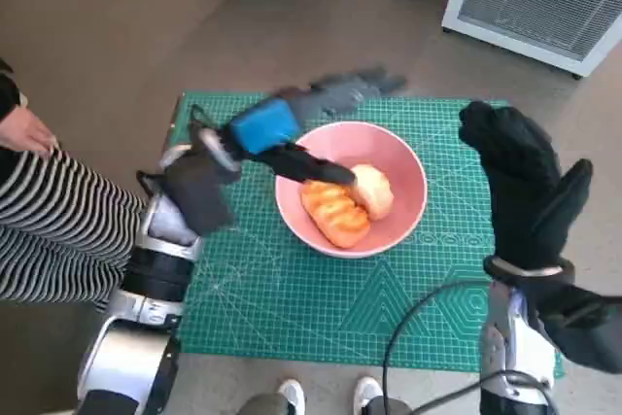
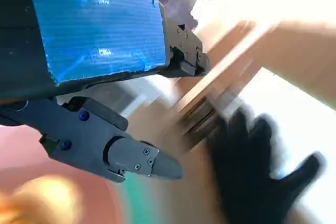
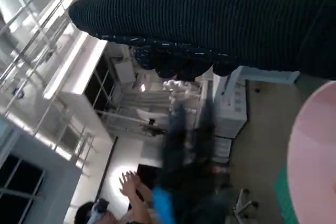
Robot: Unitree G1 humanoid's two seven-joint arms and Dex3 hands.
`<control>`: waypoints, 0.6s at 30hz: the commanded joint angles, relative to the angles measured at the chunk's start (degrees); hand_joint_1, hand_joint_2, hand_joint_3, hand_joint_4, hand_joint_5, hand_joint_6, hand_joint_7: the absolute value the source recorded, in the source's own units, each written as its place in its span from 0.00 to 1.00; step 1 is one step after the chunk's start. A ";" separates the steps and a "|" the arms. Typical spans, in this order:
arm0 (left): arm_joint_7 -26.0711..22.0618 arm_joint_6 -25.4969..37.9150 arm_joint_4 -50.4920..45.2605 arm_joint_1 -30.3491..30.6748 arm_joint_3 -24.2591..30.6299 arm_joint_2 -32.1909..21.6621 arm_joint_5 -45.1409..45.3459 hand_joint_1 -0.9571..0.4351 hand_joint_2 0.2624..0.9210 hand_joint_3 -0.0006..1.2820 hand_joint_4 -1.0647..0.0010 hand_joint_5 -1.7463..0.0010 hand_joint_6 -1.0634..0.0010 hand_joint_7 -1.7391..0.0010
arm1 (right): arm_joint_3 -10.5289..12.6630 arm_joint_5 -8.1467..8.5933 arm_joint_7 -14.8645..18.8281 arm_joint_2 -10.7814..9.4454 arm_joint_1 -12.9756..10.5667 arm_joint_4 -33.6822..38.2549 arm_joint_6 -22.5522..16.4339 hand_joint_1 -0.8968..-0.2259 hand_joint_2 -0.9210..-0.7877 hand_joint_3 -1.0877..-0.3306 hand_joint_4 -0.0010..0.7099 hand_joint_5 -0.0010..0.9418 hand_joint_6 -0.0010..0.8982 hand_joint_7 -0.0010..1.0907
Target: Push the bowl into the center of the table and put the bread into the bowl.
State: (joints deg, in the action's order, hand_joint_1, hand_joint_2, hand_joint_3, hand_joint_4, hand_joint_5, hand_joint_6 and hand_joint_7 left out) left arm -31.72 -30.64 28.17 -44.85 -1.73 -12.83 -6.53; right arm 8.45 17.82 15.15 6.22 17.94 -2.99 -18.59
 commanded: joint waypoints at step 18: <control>6.23 12.26 -14.99 9.67 4.99 7.05 -11.69 0.15 1.00 0.48 1.00 0.75 1.00 0.62 | -0.31 -1.08 -0.76 2.27 7.08 1.18 2.84 0.33 0.00 0.59 0.23 0.00 0.07 0.45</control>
State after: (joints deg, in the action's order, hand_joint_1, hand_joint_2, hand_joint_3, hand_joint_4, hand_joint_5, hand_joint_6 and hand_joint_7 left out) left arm -27.47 -18.11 12.66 -36.44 2.15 -8.51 -16.46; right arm 8.53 17.54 14.58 8.62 23.24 -3.76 -16.78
